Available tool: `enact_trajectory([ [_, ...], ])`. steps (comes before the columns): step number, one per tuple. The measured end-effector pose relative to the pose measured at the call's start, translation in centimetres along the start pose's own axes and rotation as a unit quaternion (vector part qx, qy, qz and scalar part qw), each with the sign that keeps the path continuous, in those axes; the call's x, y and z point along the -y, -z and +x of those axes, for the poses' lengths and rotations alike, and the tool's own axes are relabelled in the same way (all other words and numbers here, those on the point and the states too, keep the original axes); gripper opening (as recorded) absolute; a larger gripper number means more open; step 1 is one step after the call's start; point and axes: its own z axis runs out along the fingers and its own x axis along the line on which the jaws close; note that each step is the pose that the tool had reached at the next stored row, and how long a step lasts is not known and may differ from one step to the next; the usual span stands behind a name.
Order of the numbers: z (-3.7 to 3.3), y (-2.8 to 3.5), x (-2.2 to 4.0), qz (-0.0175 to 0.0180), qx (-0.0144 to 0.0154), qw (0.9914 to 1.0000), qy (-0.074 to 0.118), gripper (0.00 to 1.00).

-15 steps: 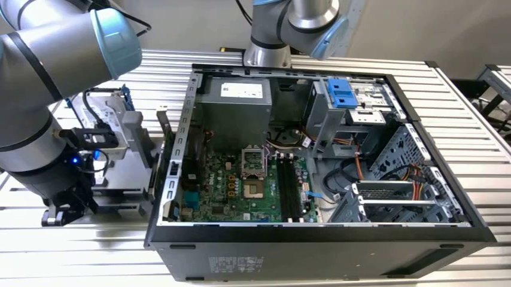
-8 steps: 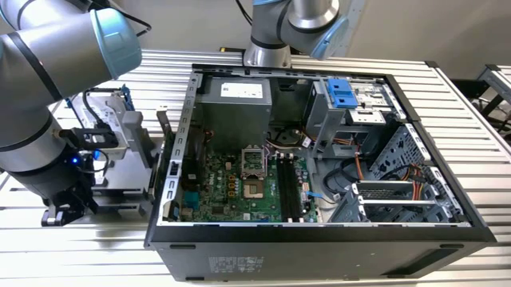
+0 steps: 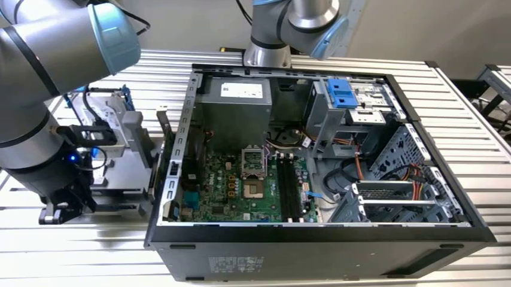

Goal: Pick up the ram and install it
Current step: 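Pick up the ram and move it above insertion slot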

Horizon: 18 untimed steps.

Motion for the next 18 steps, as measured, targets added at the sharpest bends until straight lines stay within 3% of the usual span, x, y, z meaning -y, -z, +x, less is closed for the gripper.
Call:
enact_trajectory([
  [11, -0.03, 1.35, -0.03, 0.0000, 0.0000, 1.00000, 0.000, 0.00],
  [18, -0.07, 2.66, -0.05, 0.0000, 0.0000, 1.00000, 0.000, 0.00],
])
